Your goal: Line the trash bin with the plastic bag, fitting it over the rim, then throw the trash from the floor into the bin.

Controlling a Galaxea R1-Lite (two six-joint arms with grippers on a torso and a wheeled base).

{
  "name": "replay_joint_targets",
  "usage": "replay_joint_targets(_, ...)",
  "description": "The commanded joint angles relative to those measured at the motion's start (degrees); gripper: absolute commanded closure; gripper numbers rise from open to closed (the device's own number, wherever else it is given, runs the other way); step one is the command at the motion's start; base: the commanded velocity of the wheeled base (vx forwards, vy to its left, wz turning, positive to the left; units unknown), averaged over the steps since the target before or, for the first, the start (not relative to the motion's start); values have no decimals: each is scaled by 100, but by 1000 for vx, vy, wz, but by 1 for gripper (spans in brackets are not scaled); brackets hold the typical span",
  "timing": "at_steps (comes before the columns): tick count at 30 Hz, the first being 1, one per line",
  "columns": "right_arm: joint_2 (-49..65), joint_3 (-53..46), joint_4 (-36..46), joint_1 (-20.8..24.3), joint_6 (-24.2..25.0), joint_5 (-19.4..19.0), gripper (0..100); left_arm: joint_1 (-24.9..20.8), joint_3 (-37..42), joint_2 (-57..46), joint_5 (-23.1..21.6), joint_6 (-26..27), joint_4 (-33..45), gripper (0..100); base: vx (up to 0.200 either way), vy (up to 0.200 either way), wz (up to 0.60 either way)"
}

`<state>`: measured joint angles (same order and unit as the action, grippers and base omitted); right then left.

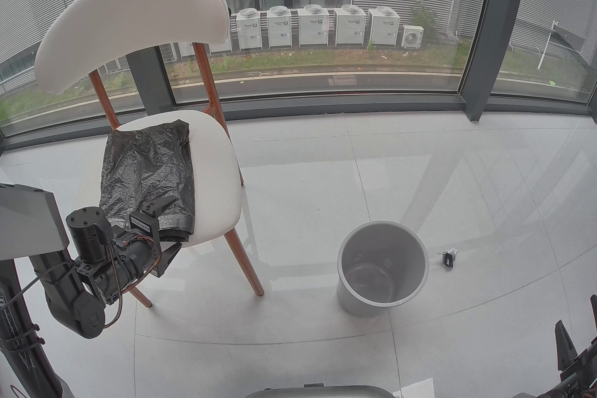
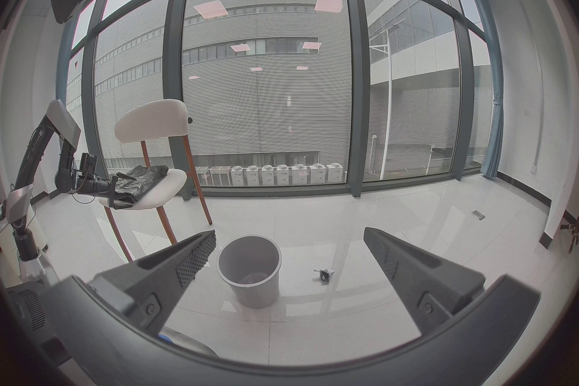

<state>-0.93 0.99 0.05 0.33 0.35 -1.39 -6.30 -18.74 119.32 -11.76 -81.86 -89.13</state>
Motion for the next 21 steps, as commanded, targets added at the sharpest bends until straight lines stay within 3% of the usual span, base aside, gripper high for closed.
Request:
replay_joint_targets(1, 66, -99, -5, 2, 0, -2, 0, 77, -34, 39, 16, 3, 9, 0, 0, 0, 0)
replay_joint_targets(21, 66, -99, -5, 2, 0, -2, 0, 481, -34, -155, -1, -41, 9, 0, 0, 0, 0)
